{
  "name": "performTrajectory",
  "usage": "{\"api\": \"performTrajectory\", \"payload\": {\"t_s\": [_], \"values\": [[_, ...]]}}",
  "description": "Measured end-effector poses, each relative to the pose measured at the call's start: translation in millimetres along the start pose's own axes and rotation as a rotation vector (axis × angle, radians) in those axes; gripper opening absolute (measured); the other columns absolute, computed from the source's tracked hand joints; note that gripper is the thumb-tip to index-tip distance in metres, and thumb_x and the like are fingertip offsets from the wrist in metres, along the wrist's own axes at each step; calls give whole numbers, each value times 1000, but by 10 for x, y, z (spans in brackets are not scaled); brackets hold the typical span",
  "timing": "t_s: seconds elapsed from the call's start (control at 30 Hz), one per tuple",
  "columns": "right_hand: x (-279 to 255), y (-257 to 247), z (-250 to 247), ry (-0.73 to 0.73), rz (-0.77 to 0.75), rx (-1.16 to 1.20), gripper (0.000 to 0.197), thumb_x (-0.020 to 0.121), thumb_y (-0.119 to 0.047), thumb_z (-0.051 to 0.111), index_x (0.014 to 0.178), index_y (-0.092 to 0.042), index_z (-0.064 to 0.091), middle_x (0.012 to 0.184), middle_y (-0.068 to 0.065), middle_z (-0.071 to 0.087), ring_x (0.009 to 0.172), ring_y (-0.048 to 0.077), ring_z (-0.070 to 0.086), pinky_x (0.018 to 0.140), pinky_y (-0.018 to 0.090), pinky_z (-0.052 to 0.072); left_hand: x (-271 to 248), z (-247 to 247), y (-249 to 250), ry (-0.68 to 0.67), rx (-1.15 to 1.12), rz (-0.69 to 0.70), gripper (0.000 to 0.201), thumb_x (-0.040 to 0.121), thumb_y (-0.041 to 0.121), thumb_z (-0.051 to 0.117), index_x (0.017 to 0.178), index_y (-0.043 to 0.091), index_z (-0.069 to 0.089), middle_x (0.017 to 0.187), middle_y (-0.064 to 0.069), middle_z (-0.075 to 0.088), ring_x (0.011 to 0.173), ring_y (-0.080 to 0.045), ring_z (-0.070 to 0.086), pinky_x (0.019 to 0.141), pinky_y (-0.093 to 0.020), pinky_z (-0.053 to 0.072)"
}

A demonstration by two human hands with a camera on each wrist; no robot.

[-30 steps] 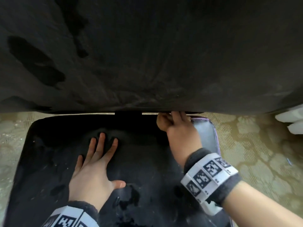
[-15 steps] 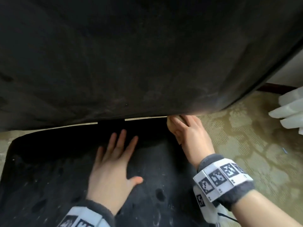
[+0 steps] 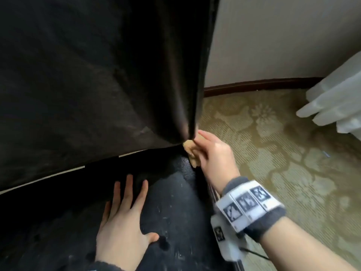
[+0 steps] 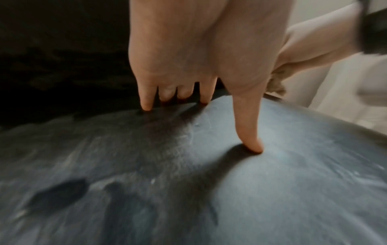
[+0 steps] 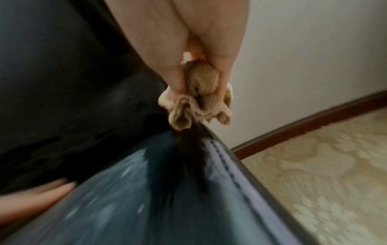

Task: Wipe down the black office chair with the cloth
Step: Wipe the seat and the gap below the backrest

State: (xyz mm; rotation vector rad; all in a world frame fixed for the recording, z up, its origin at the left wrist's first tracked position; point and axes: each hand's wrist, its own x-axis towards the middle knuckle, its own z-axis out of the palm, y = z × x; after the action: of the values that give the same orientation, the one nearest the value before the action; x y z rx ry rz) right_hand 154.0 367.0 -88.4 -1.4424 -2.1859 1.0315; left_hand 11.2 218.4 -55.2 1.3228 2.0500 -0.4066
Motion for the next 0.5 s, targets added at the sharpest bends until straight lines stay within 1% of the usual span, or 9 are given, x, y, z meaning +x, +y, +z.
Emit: {"api": "performTrajectory", "payload": {"t_s": [0.03, 0.1, 0.2, 0.3, 0.37, 0.4, 0.43, 0.47, 0.5], "values": [[64, 39, 42, -30, 13, 23, 33, 80, -10, 51, 104, -28, 65, 115, 12, 64, 104, 30, 61, 91, 40, 50, 22, -17, 51, 24, 19, 24, 110, 77, 58, 59, 137, 35, -30, 139, 7, -45, 136, -13, -32, 118, -34, -1], [-11, 127, 84, -72, 29, 30, 40, 81, -5, 54, 114, -25, 64, 120, 9, 64, 108, 29, 61, 93, 35, 47, 84, -50, 179, 71, 31, 127, 103, 81, 56, 55, 141, 30, -25, 133, 9, -48, 131, -8, -35, 116, -30, -8], [-452, 243, 29, -114, 7, 21, 40, 80, -9, 55, 118, -19, 63, 133, 9, 56, 117, 24, 58, 99, 19, 37, 167, -22, 392, 24, 14, 248, 112, 75, 58, 61, 127, 34, -36, 124, 14, -53, 126, -5, -37, 116, -31, -7], [-958, 376, 12, -125, -35, 25, 35, 81, -13, 59, 115, -20, 64, 132, 9, 56, 116, 26, 58, 102, 16, 29, 197, 42, 515, -19, 42, 219, 125, 70, 57, 68, 116, 31, -46, 117, 11, -59, 124, -8, -40, 117, -34, -3], [-1159, 435, -34, -133, -90, 42, 25, 92, -23, 47, 112, -21, 63, 129, 8, 59, 116, 26, 58, 101, 13, 32, 195, 55, 545, -39, 51, 193, 128, 69, 55, 69, 116, 30, -47, 118, 10, -60, 124, -9, -40, 117, -34, -2], [-1207, 458, -62, -143, -96, 75, 28, 96, -27, 40, 111, -21, 63, 129, 6, 60, 117, 24, 58, 101, 10, 31, 188, 44, 553, -42, 43, 191, 127, 70, 53, 70, 119, 30, -45, 121, 10, -58, 125, -8, -39, 117, -33, -1], [-1217, 471, -103, -144, -69, 132, 28, 95, -28, 41, 112, -24, 63, 131, 0, 57, 119, 21, 56, 103, 6, 28, 174, 24, 568, -29, 16, 197, 126, 72, 50, 70, 125, 30, -42, 126, 11, -54, 127, -6, -37, 117, -31, 1], [-1181, 465, -142, -125, -14, 194, 28, 91, -24, 47, 116, -27, 62, 133, -6, 52, 121, 16, 53, 104, 4, 26, 162, -7, 579, 4, -40, 208, 120, 75, 43, 71, 134, 29, -34, 132, 13, -47, 130, -3, -31, 117, -27, 5], [-1136, 448, -174, -91, 53, 243, 35, 87, -20, 53, 119, -30, 60, 134, -10, 48, 123, 13, 52, 105, 5, 26, 147, -38, 593, 54, -112, 218, 109, 79, 32, 69, 143, 28, -20, 138, 18, -36, 134, 0, -23, 116, -22, 9]]}}
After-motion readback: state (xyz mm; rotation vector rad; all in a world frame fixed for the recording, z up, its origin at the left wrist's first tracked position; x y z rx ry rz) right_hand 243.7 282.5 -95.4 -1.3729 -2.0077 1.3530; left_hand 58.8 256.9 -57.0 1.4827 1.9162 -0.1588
